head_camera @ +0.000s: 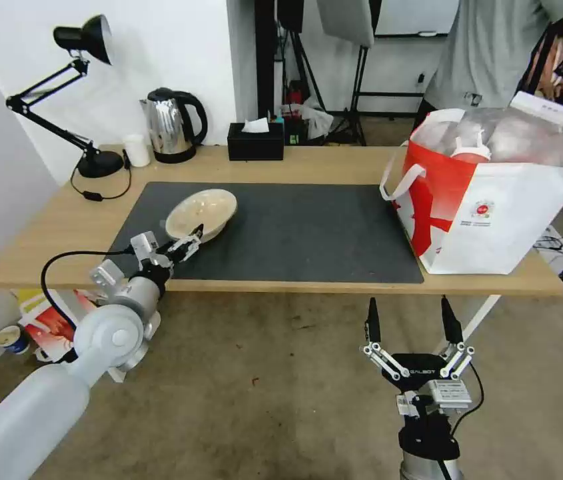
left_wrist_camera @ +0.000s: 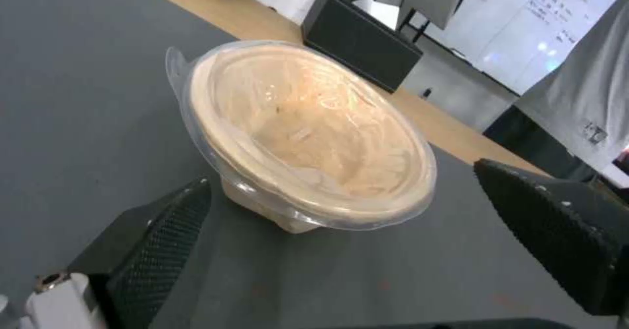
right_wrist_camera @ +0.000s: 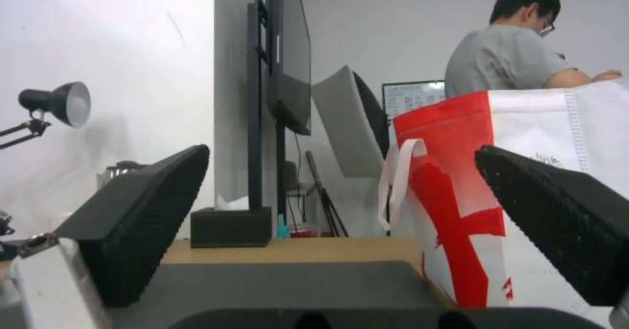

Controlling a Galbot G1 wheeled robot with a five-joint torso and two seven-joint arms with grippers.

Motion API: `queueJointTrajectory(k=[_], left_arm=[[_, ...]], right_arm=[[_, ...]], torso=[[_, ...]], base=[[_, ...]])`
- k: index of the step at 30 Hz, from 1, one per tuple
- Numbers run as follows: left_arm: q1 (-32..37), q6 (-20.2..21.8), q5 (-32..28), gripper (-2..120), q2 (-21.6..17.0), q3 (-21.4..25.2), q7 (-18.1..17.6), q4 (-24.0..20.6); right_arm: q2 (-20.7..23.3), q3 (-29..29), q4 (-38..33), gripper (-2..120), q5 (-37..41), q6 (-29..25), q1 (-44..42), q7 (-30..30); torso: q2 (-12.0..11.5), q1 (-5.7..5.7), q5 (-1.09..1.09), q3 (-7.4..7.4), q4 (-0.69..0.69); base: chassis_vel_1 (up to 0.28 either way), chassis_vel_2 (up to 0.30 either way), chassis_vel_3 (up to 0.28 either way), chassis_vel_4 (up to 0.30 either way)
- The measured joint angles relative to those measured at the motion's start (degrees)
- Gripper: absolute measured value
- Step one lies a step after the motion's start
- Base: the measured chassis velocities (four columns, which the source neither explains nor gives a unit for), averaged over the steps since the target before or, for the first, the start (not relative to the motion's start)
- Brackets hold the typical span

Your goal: Pick up the trash from the table and place it into the takeout bag.

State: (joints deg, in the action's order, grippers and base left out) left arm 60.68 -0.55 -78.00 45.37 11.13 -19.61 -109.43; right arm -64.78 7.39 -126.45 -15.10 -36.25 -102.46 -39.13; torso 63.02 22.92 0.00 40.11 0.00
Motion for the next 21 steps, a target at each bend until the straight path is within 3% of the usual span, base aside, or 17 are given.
queueJointTrajectory(k=[21], left_arm=[[-3.5,0.1,-0.1,100,1.6,-3.1,0.0,3.9]], right_arm=[[0.0,0.0,0.0,100,0.0,0.0,0.0,0.0]], torso=[[0.0,0.00,0.00,0.00,0.00]], base=[[0.000,0.000,0.000,0.000]])
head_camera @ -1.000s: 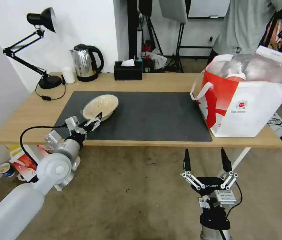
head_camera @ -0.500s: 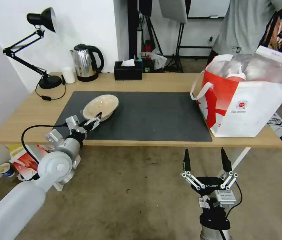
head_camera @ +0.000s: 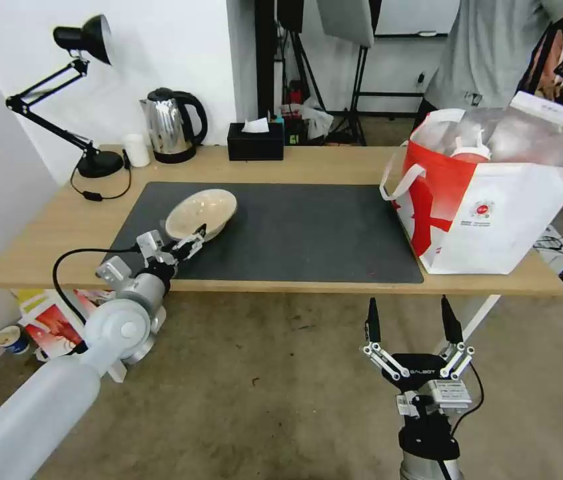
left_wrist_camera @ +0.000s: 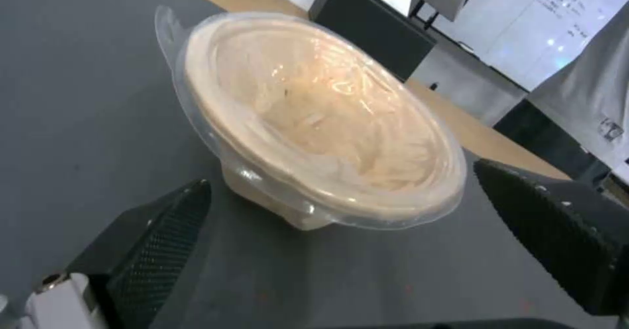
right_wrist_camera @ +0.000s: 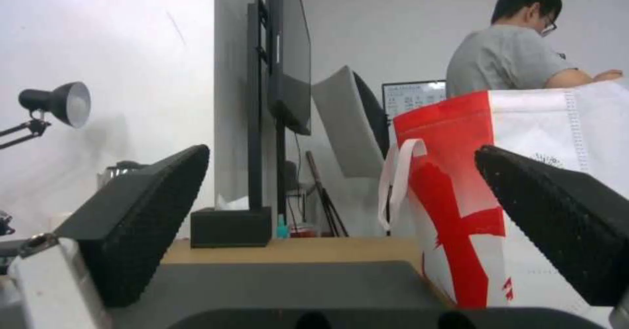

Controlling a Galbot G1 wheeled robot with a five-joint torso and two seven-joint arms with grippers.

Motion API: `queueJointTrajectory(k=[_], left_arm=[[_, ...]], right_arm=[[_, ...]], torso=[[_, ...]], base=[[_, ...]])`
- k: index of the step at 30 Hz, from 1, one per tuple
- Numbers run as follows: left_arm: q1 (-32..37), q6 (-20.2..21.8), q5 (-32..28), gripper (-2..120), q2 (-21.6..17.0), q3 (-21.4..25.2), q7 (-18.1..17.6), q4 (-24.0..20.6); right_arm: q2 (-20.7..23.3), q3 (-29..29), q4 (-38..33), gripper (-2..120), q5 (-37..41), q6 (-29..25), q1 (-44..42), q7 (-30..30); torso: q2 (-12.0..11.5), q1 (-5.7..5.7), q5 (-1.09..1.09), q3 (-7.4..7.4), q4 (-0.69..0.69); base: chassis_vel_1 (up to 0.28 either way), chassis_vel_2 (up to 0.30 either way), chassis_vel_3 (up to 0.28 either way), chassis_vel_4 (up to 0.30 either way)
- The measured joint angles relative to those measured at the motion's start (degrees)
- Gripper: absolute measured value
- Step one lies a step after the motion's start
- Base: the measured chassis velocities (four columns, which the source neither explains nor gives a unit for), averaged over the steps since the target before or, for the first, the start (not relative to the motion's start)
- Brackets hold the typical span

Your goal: Pick up the trash from the table and place it into the takeout bag.

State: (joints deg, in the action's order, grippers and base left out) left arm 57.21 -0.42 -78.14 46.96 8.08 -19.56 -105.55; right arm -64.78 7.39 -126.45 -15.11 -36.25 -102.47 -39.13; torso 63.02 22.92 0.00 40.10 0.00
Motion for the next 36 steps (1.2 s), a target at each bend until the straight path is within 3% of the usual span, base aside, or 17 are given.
queueJointTrajectory(k=[5,7,9,10,13,21,23,26,31,36], left_arm=[[-0.3,0.0,0.0,100,0.1,-0.2,0.0,0.3],[-0.4,0.1,0.0,90,0.1,-0.3,0.1,0.5],[-0.4,0.1,0.0,90,0.1,-0.3,0.1,0.5],[-0.9,0.2,0.0,80,0.2,-0.6,0.1,0.9],[-1.0,0.4,0.0,72,0.2,-0.6,0.2,1.1],[-1.2,0.8,0.0,36,0.3,-0.7,0.2,1.4],[-1.2,0.8,0.0,33,0.3,-0.7,0.2,1.3],[-1.2,0.8,0.0,17,0.1,-0.6,0.2,1.0],[-0.9,0.6,0.0,1,-0.1,0.0,0.2,0.4],[-0.6,0.4,-0.2,1,-0.5,0.6,0.2,-0.1]], right_arm=[[0.0,0.0,0.0,100,0.0,0.0,0.0,0.0],[0.0,0.0,0.0,100,0.0,0.0,0.0,0.0],[0.0,0.0,0.0,100,0.0,0.0,0.0,0.0],[0.0,0.0,0.0,100,0.0,0.0,0.0,0.0],[0.0,0.0,0.0,100,0.0,0.0,0.0,0.0],[0.0,0.0,0.0,100,0.0,0.0,0.0,0.0],[0.0,0.0,0.0,100,0.0,0.0,0.0,0.0],[0.0,0.0,0.0,100,0.0,0.0,0.0,0.0],[0.0,0.0,0.0,100,0.0,0.0,0.0,0.0],[0.0,0.0,0.0,100,0.0,0.0,0.0,0.0]], torso=[[0.0,0.00,0.00,0.00,0.00],[0.0,0.00,0.00,0.00,0.00],[0.0,0.00,0.00,0.00,0.00],[0.0,0.00,0.00,0.00,0.00],[0.0,0.00,0.00,0.00,-0.01],[0.0,0.00,0.00,0.00,0.00],[0.0,0.00,0.00,0.00,0.00],[0.0,0.00,0.00,0.00,0.00],[0.0,0.00,0.00,0.00,0.00],[0.0,0.00,0.00,0.00,0.00]], base=[[0.000,0.000,0.000,0.000],[0.000,0.000,0.000,0.000],[0.000,0.000,0.000,0.000],[0.000,0.000,0.000,0.000],[0.000,0.000,0.000,0.000],[0.000,0.000,0.000,0.000],[0.000,0.000,0.000,0.000],[0.000,0.000,0.000,0.000],[0.000,0.000,0.000,0.000],[0.000,0.000,0.000,0.000]])
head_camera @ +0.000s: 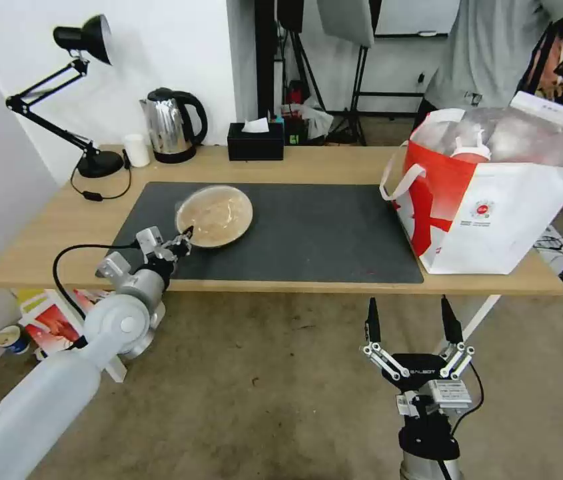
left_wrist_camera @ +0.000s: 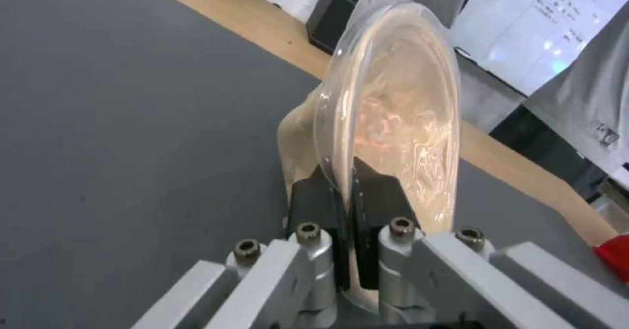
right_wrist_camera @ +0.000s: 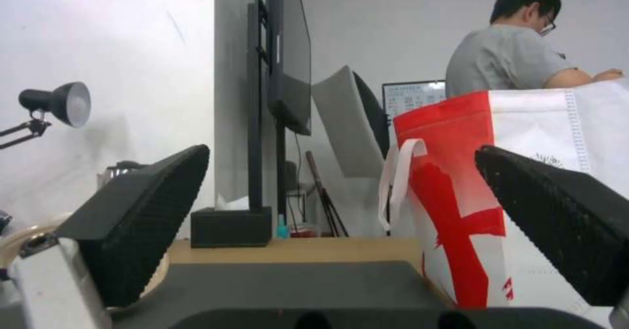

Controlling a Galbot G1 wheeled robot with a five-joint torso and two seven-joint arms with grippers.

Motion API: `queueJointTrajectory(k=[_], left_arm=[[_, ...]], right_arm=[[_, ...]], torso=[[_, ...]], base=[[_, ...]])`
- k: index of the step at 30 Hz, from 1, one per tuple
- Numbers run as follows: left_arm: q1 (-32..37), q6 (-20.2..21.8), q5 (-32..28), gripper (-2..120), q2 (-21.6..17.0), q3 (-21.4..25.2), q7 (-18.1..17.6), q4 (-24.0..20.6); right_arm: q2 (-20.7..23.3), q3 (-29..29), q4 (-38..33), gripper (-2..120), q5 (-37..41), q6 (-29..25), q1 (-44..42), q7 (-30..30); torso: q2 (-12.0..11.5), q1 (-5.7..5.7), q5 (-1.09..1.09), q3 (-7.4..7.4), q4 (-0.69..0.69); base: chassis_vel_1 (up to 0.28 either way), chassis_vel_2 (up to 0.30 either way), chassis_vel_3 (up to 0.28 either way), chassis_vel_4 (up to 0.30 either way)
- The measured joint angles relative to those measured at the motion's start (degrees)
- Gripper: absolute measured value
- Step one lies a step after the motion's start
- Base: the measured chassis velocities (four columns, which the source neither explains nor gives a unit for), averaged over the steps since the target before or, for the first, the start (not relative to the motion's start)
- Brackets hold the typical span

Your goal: Pick up the trash from the table and place it into the takeout bag.

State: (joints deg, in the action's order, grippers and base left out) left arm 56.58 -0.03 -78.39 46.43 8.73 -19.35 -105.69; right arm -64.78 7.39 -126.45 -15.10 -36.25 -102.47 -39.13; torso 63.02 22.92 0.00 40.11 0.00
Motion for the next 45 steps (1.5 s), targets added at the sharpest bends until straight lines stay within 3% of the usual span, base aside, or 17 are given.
queueJointTrajectory(k=[18,25,29,32,34,41,45], left_arm=[[1.1,-0.2,0.1,1,-1.4,2.2,0.8,-3.1],[1.4,0.1,-0.4,1,-3.0,2.7,0.9,-5.6],[1.7,0.5,0.3,1,-4.9,3.2,2.7,-7.5],[1.6,0.6,1.9,1,-8.5,3.8,5.9,-9.6],[1.5,0.6,2.1,1,-9.5,3.9,6.5,-10.1],[-2.6,0.0,2.6,1,-19.6,5.0,11.8,-13.2],[-4.8,-1.1,2.7,1,-22.9,5.1,13.3,-13.8]], right_arm=[[0.0,0.0,0.0,100,0.0,0.0,0.0,0.0],[0.0,0.0,0.0,100,0.0,0.0,0.0,0.0],[0.0,0.0,0.0,100,0.0,0.0,0.0,0.0],[0.0,0.0,0.0,100,0.0,0.0,0.0,0.0],[0.0,0.0,0.0,100,0.0,0.0,0.0,0.0],[0.0,0.0,0.0,100,0.0,0.0,0.0,0.0],[0.0,0.0,0.0,100,0.0,0.0,0.0,0.0]], torso=[[0.0,0.00,0.01,0.01,0.00],[0.0,0.00,0.00,0.00,0.00],[0.0,0.00,0.00,0.00,0.00],[0.0,0.00,0.00,0.00,0.00],[0.0,0.00,0.01,0.00,0.00],[0.0,0.00,0.00,0.00,0.00],[0.0,0.00,0.00,0.00,0.00]], base=[[0.000,0.000,0.000,0.000],[0.000,0.000,0.000,0.000],[0.000,0.000,0.000,0.000],[0.000,0.000,0.000,0.000],[0.000,0.000,0.000,0.000],[0.000,0.000,0.000,0.000],[0.000,0.000,0.000,0.000]])
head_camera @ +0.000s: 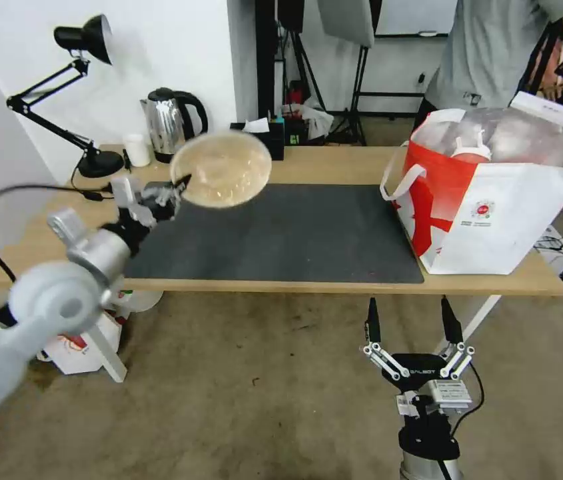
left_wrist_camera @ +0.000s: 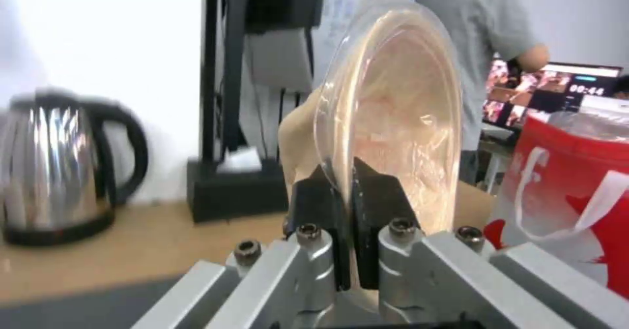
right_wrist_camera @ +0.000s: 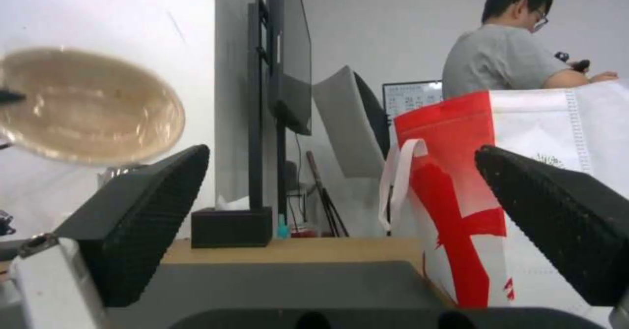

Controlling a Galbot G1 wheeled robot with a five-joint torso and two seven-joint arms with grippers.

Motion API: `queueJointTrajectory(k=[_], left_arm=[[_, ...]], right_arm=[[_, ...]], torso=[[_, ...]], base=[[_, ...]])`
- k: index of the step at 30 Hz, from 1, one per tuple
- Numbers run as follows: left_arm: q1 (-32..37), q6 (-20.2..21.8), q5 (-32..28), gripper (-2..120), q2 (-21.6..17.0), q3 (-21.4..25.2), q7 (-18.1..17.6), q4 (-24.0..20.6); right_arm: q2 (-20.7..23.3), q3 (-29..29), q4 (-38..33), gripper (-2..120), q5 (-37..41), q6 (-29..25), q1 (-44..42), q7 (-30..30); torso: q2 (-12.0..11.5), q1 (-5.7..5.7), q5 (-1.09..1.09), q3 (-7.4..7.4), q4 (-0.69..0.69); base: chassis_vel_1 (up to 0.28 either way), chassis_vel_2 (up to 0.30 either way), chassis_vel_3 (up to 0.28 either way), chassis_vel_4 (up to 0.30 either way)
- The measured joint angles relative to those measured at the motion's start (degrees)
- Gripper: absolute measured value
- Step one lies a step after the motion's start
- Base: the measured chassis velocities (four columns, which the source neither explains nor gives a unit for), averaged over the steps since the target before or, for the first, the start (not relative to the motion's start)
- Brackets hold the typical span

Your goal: Pick up the trash from the table and place it into the takeout bag.

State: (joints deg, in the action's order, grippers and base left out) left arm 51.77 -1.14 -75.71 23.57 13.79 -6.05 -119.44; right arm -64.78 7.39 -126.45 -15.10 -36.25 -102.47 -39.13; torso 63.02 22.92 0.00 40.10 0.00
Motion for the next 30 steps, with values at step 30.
queueJointTrajectory(k=[30], left_arm=[[-38.6,-0.6,4.8,1,5.6,-31.2,0.5,10.8]], right_arm=[[0.0,0.0,0.0,100,0.0,0.0,0.0,0.0]], torso=[[0.0,0.01,-0.01,0.01,-0.04]], base=[[0.000,0.000,0.000,0.000]])
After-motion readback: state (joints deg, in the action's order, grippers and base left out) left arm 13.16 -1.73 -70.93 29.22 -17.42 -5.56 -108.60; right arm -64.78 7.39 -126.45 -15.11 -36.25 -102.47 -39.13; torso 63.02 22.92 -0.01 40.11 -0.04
